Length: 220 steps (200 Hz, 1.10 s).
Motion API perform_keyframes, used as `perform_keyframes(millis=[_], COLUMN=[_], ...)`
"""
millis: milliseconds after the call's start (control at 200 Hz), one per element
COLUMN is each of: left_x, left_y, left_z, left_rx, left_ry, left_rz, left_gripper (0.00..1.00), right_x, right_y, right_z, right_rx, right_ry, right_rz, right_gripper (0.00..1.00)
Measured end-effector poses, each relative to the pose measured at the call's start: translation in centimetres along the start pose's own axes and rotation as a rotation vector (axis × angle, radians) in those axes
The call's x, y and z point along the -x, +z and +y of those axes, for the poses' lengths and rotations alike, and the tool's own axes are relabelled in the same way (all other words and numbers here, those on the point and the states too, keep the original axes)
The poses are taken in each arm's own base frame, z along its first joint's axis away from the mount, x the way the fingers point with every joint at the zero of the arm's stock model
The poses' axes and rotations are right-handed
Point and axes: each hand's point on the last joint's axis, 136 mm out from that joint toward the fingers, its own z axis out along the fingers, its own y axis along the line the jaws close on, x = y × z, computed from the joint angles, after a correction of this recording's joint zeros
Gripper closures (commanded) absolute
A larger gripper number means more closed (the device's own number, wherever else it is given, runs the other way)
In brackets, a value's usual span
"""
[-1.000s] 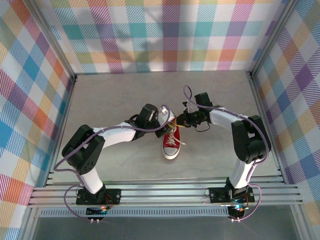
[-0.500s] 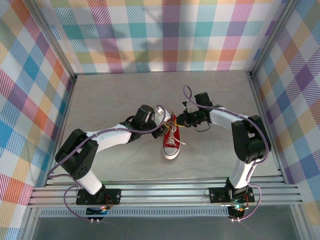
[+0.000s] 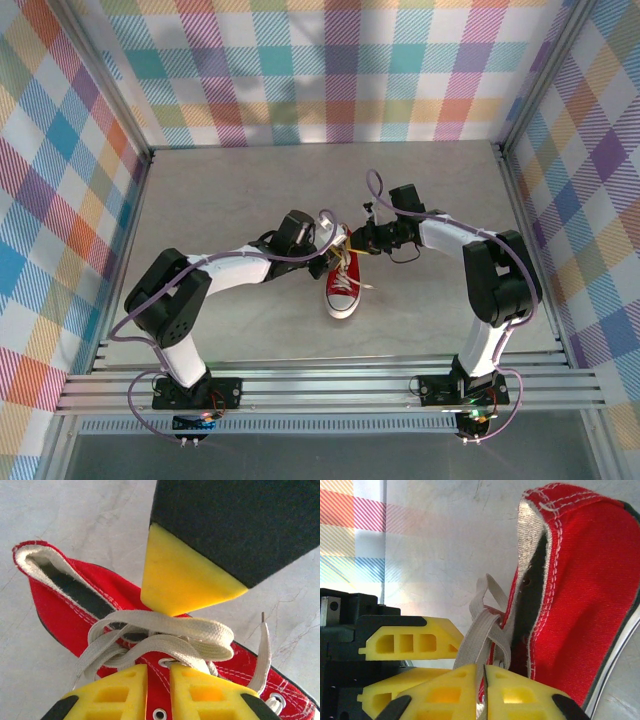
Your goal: Tie the shoes
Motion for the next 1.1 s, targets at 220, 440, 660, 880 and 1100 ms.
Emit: perform_keyframes(millis=[220,440,660,880,1100], left_x=[0.4,0.4,0.9,1.4,1.3], left_y=[0.1,0.5,0.7,0.7,0.9], left_z=[-0.1,-0.1,-0.1,-0.1,-0.1], left_rx=[-0.009,-0.020,-0.024,-0.022,-0.030], left_ry=[0.001,0.001,-0.001,-0.007,-0.015], left_rz=[-0.007,-0.008,-0.031,-0.049,-0.050], left_gripper=[0.84,0.84,0.86,0.89,0.93], right_x=[-0.1,-0.1,-0.2,-0.3,-0.3], right_y=[0.1,0.1,0.3,0.4,0.5], right_z=[0.0,0.0,-0.3,-0.4,-0.7], right_rx=[0.004,0.009,0.006,0.004,-0.003], right_ry=[0.000,0.000,0.008,0.012,0.016], right_rz=[0.004,0.007,0.013,0.016,0.016], right_gripper=[0.81,0.75,0.73,0.68,0.66])
